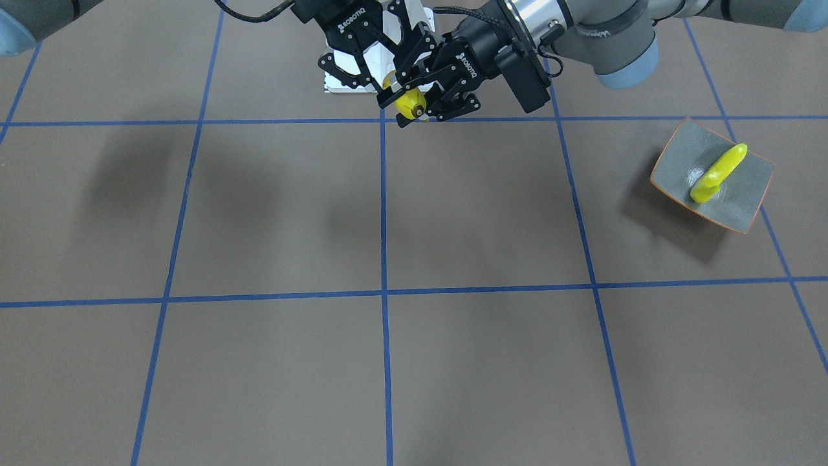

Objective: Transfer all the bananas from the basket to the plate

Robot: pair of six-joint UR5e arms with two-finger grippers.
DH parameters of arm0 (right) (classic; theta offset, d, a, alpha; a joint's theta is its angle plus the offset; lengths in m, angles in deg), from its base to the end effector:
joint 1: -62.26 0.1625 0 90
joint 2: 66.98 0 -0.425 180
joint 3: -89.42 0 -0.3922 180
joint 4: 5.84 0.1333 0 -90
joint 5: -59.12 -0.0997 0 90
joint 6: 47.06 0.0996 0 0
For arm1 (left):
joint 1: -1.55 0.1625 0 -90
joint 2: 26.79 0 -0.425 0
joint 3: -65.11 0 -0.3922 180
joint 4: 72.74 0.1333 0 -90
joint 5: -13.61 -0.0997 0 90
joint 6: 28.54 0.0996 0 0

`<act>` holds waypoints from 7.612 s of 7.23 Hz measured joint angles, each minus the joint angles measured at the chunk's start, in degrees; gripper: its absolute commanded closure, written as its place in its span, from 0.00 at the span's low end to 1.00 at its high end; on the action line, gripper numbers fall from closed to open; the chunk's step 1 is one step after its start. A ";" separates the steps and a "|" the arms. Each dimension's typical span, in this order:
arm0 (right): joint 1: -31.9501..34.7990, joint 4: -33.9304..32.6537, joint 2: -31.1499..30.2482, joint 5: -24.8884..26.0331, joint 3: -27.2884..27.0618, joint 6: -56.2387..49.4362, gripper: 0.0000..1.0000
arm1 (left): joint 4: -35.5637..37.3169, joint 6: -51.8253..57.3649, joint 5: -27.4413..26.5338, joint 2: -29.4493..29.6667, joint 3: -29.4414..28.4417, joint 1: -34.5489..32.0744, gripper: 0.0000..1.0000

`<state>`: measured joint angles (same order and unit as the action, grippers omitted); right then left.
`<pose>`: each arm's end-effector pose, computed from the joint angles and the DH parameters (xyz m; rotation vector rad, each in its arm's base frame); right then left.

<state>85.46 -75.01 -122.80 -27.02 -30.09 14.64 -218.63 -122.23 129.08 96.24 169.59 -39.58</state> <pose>-0.4238 -0.3339 0.0728 0.6898 -1.3042 -0.0226 0.3630 -0.4371 0.1118 0.2668 1.7644 -0.1619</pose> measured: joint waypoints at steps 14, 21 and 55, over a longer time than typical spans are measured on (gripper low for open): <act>36.03 -1.86 -12.43 -33.53 15.57 -21.61 0.00 | -0.76 0.52 1.18 -16.37 8.27 -1.93 1.00; 56.99 -8.22 -25.74 -39.90 26.15 -67.94 0.00 | 3.03 23.38 9.03 -47.71 11.30 -13.07 1.00; 62.33 6.29 -44.47 -41.11 33.88 -75.99 0.17 | 15.64 48.83 2.22 -46.83 11.45 -15.65 0.00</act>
<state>147.79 -68.72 -167.26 -68.13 3.79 -61.35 -202.99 -73.40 131.30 49.41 181.03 -55.23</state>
